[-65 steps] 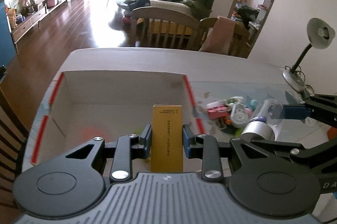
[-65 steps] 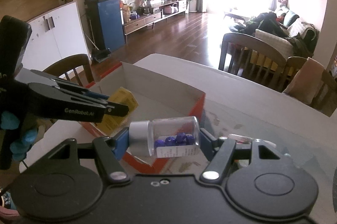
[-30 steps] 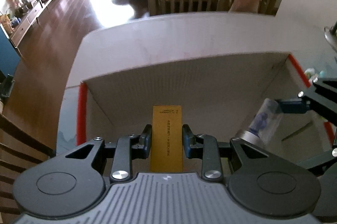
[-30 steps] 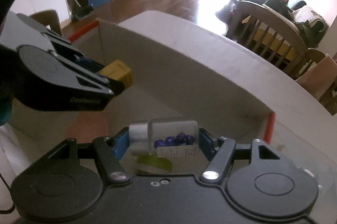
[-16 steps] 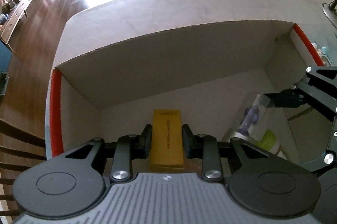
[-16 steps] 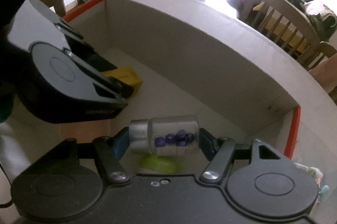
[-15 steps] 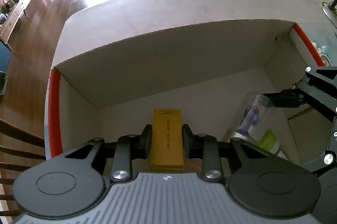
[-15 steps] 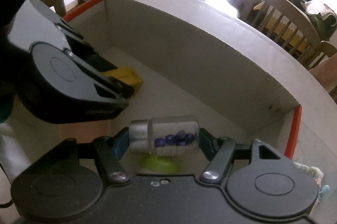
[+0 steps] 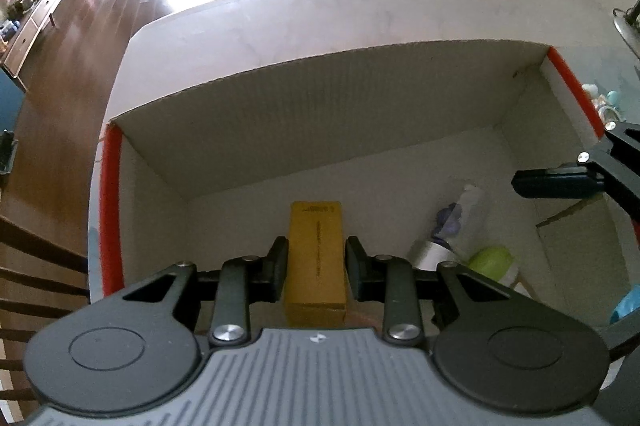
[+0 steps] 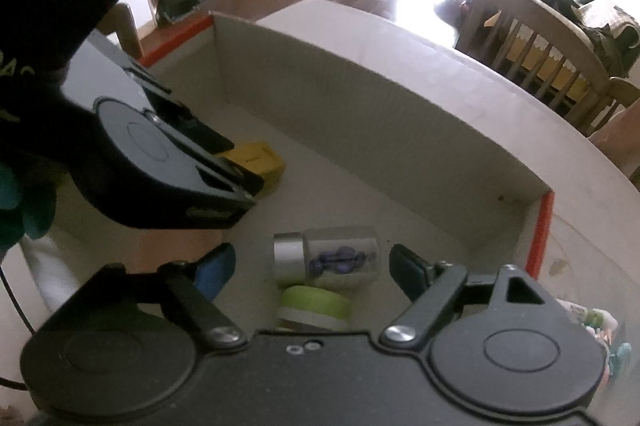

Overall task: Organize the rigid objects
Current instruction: 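Lower the carton and open left tool while right releases the bottle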

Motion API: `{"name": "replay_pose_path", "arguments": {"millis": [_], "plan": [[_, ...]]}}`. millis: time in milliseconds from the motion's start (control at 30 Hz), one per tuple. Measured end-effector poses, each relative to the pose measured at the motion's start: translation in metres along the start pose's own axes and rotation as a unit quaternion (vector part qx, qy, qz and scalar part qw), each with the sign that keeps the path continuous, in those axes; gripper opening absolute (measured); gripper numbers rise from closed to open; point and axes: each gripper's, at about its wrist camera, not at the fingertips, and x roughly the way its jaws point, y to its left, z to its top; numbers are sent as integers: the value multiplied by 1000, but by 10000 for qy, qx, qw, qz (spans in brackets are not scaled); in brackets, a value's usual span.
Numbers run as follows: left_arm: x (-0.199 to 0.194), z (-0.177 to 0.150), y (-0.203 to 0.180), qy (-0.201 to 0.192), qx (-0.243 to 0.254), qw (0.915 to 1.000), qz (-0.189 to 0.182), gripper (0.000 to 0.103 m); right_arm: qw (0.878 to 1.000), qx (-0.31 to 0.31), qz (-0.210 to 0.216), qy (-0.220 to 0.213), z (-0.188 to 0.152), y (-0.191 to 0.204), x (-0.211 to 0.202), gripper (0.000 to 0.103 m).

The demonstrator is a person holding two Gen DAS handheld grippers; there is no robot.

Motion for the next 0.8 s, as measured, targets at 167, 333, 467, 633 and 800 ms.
{"name": "replay_pose_path", "arguments": {"millis": [167, 333, 467, 633, 800], "plan": [[-20, -7, 1, -182, -121, 9998, -42, 29, 9997, 55, 66, -231, -3, -1, -20, 84], [-43, -18, 0, -494, -190, 9986, -66, 29, 9985, 33, 119, -530, -9, 1, -44, 84], [-62, -27, -2, -698, -275, 9971, -137, 30, 9964, 139, 218, -809, -16, 1, -67, 85], [-84, -37, -7, -955, -353, 9945, -235, 30, 9935, 176, 257, -1095, -25, 5, -90, 88], [-105, -46, -12, -1198, -463, 9912, -328, 37, 9912, 242, 238, -1276, -37, 6, -107, 90]]}}
